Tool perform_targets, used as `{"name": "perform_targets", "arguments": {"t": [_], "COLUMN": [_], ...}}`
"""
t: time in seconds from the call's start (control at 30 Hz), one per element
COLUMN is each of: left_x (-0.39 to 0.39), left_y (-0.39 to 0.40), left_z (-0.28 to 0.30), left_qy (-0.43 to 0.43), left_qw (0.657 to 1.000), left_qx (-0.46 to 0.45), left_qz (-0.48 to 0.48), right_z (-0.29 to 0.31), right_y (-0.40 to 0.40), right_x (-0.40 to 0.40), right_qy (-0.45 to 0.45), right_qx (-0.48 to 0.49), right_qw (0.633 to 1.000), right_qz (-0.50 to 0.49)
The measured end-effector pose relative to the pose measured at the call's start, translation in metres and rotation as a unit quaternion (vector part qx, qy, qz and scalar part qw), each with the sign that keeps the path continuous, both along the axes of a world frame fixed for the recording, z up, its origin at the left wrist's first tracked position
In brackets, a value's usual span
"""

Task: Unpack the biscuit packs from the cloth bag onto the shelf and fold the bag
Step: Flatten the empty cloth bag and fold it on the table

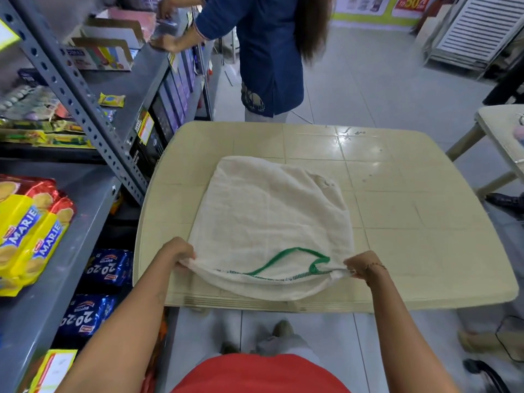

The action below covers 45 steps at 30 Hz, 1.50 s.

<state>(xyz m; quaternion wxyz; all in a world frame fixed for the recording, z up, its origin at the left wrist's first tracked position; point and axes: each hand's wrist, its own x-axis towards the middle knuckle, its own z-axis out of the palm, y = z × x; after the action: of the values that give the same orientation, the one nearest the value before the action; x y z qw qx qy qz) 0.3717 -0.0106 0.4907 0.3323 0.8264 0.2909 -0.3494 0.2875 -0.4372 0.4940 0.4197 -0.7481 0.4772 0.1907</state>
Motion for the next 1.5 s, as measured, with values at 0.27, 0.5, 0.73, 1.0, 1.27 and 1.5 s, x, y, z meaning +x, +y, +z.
{"name": "perform_targets", "arguments": {"t": [0.27, 0.5, 0.73, 1.0, 1.27, 1.5], "left_x": [0.103, 0.193, 0.222, 0.169, 0.175, 0.149], "left_y": [-0.034, -0.086, -0.133, -0.176, -0.106, -0.093], "left_z": [0.059, 0.072, 0.011, -0.066, -0.073, -0.051], "left_qy": [-0.296, -0.353, -0.421, -0.326, -0.277, -0.264], "left_qw": [0.819, 0.728, 0.879, 0.854, 0.941, 0.957], "left_qx": [-0.287, -0.356, -0.076, 0.179, 0.19, 0.122], "left_qz": [0.399, 0.467, 0.211, -0.364, -0.051, -0.003], "right_z": [0.052, 0.034, 0.006, -0.07, -0.083, -0.077], "right_y": [-0.011, -0.034, -0.005, 0.086, 0.038, 0.044], "right_x": [0.099, 0.2, 0.253, 0.223, 0.189, 0.145], "right_qy": [-0.364, -0.374, -0.331, -0.146, -0.111, -0.106], "right_qx": [0.071, 0.102, -0.064, -0.212, -0.255, -0.25], "right_qw": [0.884, 0.864, 0.937, 0.85, 0.856, 0.85], "right_qz": [-0.285, -0.323, -0.094, 0.46, 0.436, 0.452]}}
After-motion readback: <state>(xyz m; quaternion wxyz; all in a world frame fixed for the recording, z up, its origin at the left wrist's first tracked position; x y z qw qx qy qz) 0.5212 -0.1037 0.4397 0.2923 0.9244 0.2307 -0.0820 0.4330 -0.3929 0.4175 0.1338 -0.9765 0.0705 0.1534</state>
